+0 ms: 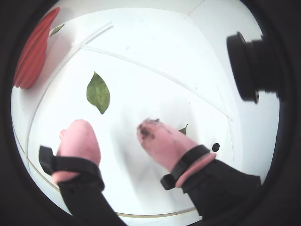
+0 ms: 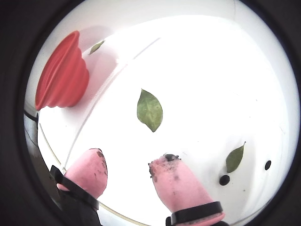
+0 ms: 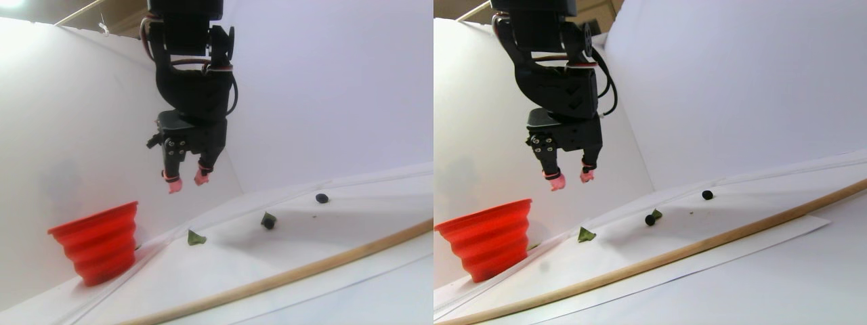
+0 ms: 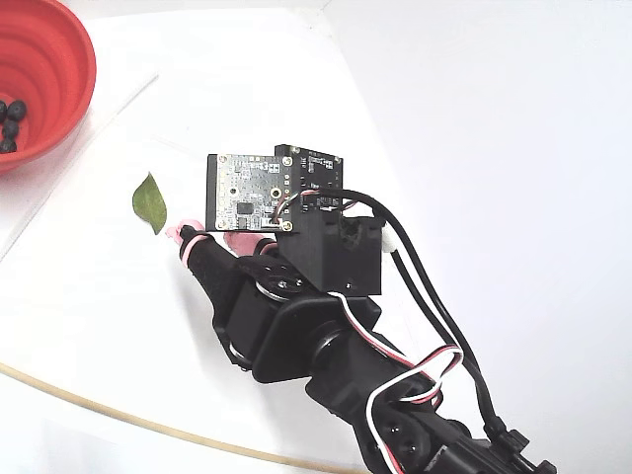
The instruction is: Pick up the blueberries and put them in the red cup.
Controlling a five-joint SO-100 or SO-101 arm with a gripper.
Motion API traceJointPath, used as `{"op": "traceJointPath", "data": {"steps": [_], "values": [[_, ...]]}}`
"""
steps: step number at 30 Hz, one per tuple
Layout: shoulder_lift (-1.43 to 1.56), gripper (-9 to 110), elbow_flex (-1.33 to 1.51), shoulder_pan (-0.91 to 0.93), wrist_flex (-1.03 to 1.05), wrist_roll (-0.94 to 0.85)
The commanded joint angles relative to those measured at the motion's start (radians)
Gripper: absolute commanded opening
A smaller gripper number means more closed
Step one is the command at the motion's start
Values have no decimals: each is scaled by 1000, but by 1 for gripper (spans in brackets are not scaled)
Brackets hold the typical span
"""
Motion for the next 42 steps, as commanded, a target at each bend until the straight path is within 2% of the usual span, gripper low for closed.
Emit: {"op": "traceJointPath", "data": {"steps": [1,42], "values": [[130,17,-9,8,0,-14],[80,17,81,253,-75,-144]]}}
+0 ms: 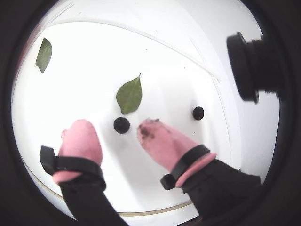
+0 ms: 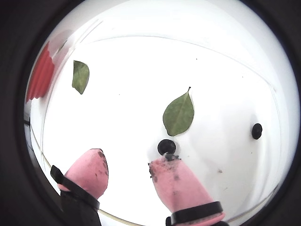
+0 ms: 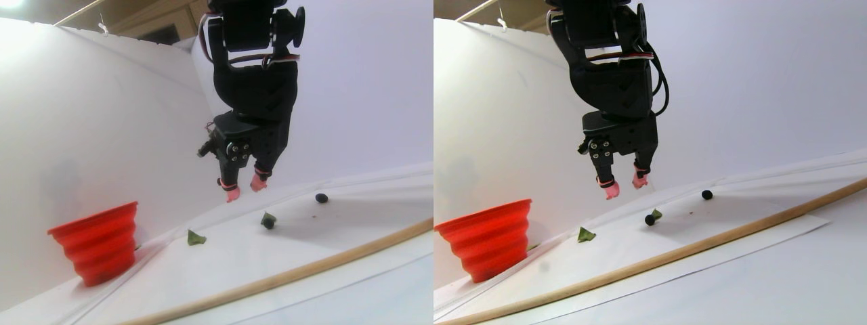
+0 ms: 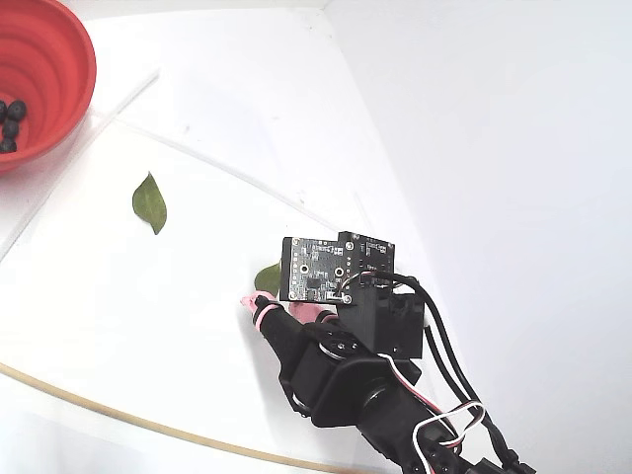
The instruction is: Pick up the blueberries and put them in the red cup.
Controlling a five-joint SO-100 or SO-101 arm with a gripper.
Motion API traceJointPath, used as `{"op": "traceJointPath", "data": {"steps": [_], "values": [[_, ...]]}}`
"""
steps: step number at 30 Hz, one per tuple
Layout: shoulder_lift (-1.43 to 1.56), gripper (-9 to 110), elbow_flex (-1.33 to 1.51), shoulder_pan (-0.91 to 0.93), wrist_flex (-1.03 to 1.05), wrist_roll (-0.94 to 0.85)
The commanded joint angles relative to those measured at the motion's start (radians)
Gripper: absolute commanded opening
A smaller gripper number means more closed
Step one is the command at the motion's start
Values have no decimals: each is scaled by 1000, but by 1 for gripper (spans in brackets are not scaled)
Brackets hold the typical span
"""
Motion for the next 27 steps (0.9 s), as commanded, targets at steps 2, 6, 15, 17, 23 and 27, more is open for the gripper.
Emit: {"op": "traceJointPath", "data": {"steps": [2,6,15,17,23,27], "values": [[61,17,-3,9,-28,-11],[44,17,2,28,-48,-25],[3,18,11,57,-78,-51],[-11,18,11,58,-91,-51],[-52,18,-6,52,-117,-41],[-81,18,-34,51,-121,-31]]}}
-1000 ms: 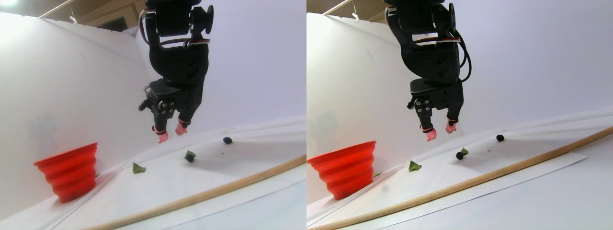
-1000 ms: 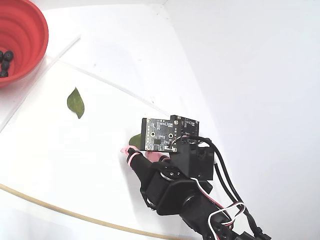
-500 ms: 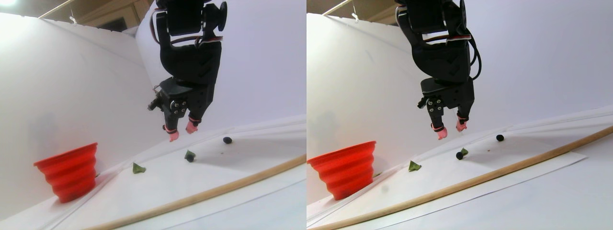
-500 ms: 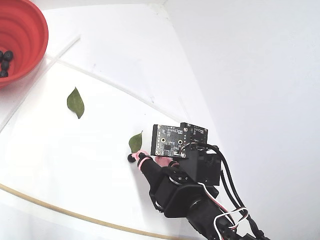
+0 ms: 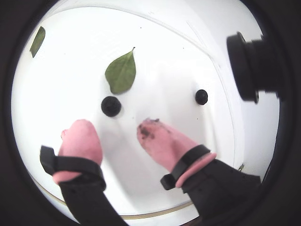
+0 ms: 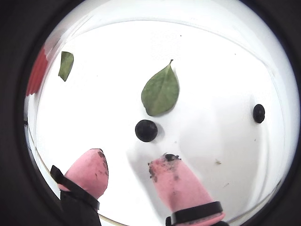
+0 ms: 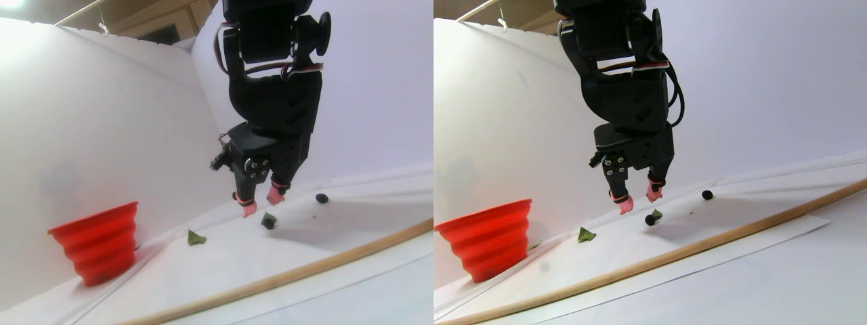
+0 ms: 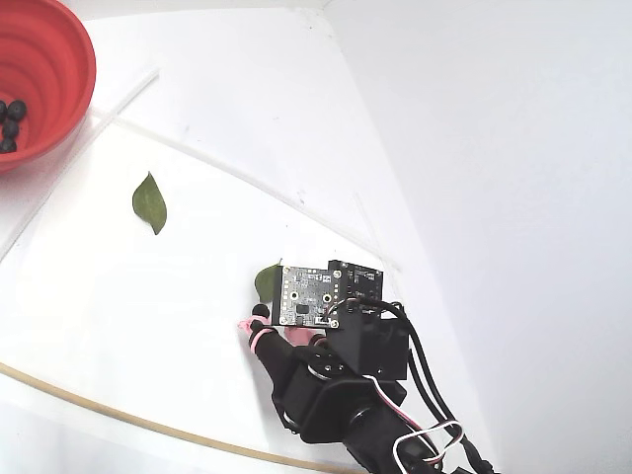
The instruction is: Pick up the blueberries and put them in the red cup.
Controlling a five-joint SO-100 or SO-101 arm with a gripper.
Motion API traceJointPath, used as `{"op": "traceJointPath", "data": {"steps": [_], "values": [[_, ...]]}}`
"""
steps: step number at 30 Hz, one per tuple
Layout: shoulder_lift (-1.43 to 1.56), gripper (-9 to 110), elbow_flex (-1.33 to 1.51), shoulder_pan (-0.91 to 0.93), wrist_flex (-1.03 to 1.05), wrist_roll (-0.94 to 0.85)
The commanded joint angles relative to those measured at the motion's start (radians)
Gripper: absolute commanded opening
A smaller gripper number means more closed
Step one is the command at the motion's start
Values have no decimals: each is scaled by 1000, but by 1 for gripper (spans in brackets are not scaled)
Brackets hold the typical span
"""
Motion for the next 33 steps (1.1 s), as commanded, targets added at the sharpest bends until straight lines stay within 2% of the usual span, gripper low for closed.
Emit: {"op": "traceJointPath", "data": {"steps": [1,33], "values": [[9,18,-63,-17,-23,12],[-130,19,-206,8,-55,5]]}}
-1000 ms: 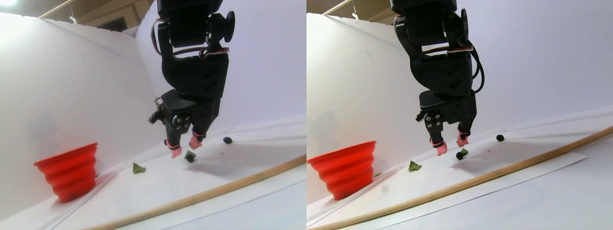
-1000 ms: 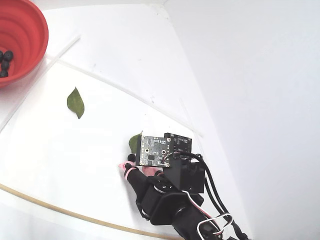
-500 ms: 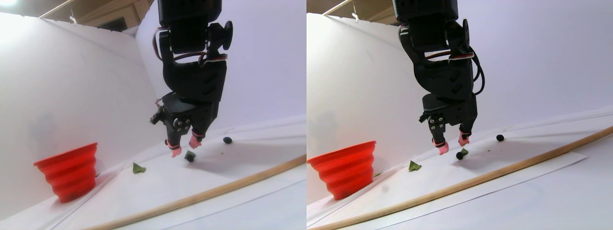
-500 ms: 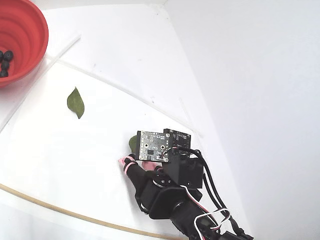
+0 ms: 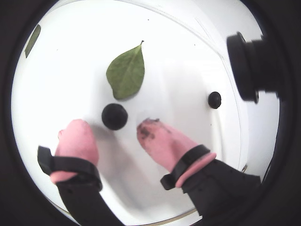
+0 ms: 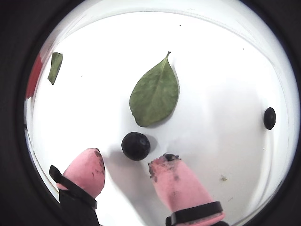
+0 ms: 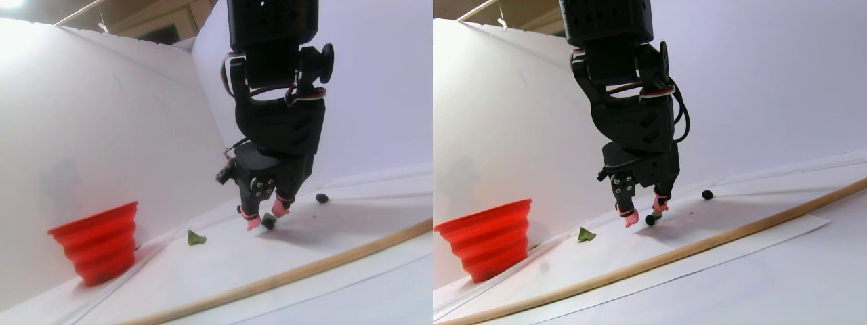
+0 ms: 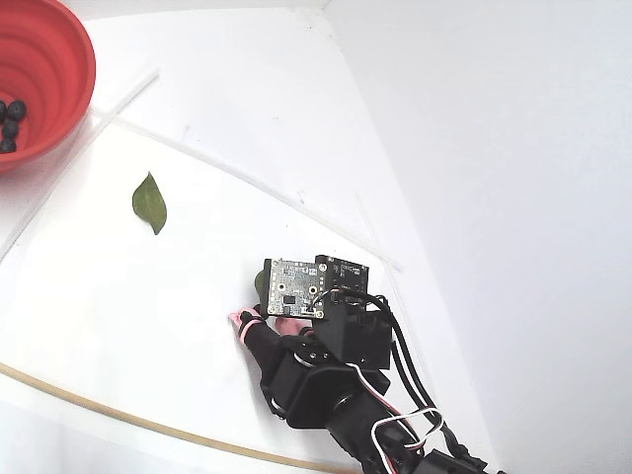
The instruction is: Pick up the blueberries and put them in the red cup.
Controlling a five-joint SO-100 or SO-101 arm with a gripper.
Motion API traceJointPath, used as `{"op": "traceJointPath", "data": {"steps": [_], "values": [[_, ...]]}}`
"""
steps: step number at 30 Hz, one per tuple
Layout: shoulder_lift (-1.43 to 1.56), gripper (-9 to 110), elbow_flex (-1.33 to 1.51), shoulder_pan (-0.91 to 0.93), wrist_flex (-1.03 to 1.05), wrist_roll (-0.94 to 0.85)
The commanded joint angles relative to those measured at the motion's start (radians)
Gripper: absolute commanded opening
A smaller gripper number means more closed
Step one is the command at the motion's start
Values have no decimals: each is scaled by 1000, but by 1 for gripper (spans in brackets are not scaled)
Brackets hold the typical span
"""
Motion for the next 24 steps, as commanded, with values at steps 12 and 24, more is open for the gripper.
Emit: {"op": "traceJointPath", "data": {"steps": [12,24], "values": [[-26,20,-129,-3,-28,17],[-58,19,-156,-8,-32,25]]}}
